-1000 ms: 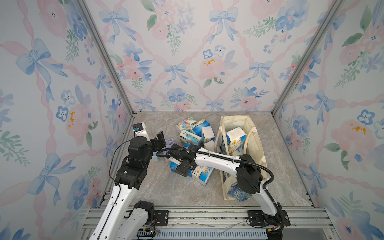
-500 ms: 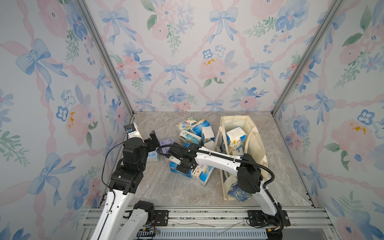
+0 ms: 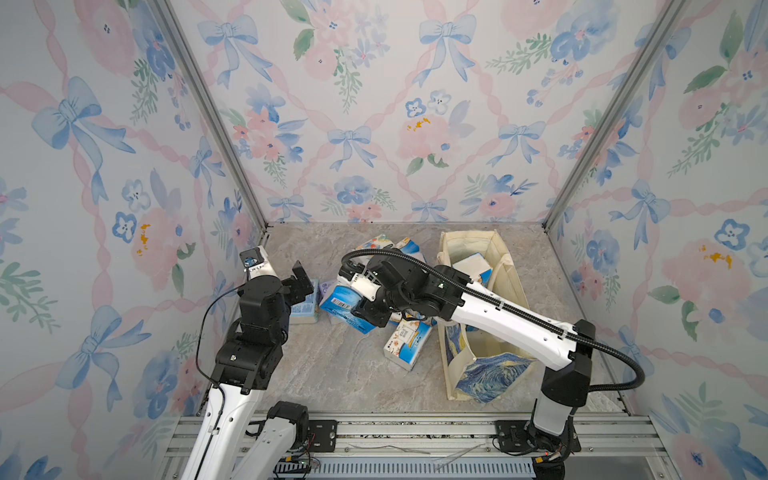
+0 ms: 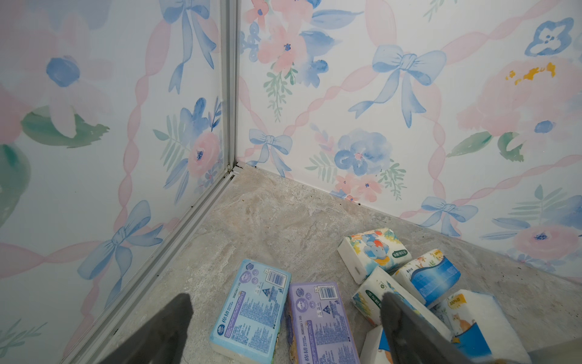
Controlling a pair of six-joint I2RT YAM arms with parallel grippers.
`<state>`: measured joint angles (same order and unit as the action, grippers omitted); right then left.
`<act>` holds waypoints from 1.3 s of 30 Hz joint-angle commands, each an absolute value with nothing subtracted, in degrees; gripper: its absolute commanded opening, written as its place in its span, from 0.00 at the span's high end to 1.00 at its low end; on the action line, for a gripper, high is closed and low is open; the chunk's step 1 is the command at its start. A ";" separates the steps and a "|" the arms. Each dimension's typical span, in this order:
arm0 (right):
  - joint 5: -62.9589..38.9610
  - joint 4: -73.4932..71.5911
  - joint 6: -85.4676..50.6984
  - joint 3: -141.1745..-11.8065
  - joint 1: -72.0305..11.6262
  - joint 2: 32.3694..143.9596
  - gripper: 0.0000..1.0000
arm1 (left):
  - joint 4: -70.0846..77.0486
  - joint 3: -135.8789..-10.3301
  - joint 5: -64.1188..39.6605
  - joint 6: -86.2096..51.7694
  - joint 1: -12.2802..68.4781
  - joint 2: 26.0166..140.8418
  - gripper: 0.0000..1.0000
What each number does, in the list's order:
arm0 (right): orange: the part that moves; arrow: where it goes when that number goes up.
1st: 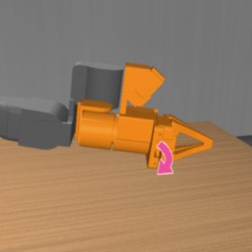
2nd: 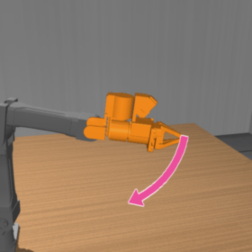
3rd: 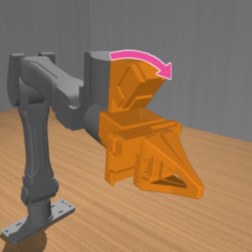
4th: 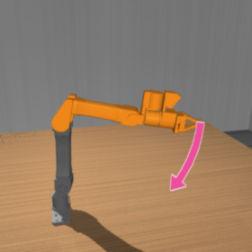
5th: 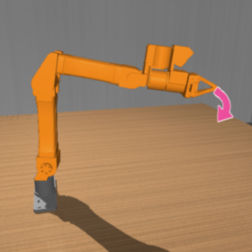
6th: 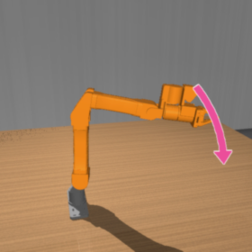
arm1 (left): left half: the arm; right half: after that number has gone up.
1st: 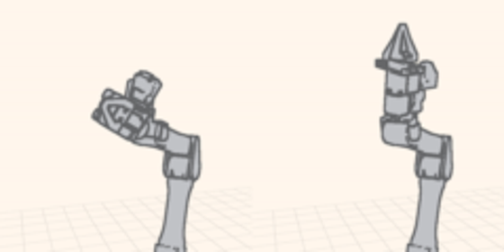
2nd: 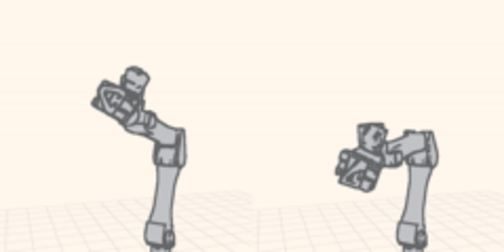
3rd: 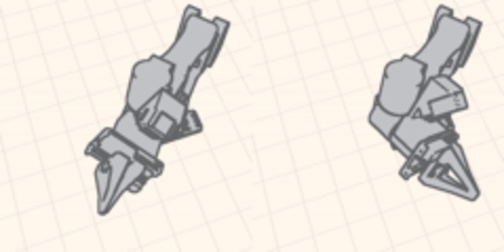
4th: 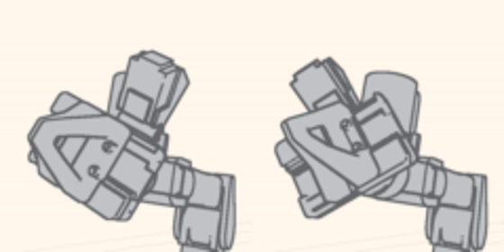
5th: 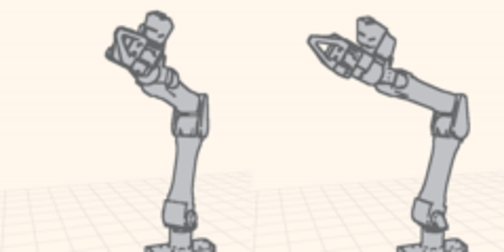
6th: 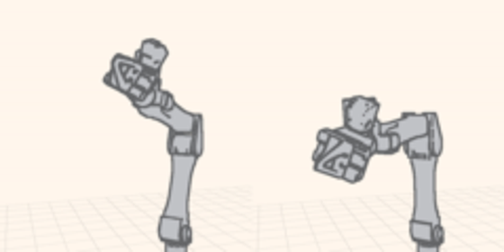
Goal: Put tissues into the canvas bag
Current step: Pick up the pack of facial tissues from the center of the board, then place the pack of facial tissues in the canvas bag.
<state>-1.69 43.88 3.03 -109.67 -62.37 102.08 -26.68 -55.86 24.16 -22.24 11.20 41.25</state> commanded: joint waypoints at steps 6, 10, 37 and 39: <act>12.30 37.41 8.01 -102.33 -60.11 82.96 0.50 | -26.72 -56.28 16.60 -21.60 10.81 45.28 0.06; 21.20 39.70 8.40 -97.53 -57.51 74.10 0.50 | -26.80 -56.90 12.70 -21.27 10.81 48.87 0.06; 11.92 71.81 -3.83 -81.30 -44.12 63.97 0.49 | -26.55 -60.09 5.08 -20.48 10.78 64.50 0.06; 11.57 72.28 -3.48 -80.33 -42.42 65.72 0.49 | -26.63 -60.03 5.52 -20.23 10.81 64.73 0.06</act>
<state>13.50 70.26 -3.60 -81.78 -44.18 64.07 -26.94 -58.50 5.91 -21.41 11.20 64.36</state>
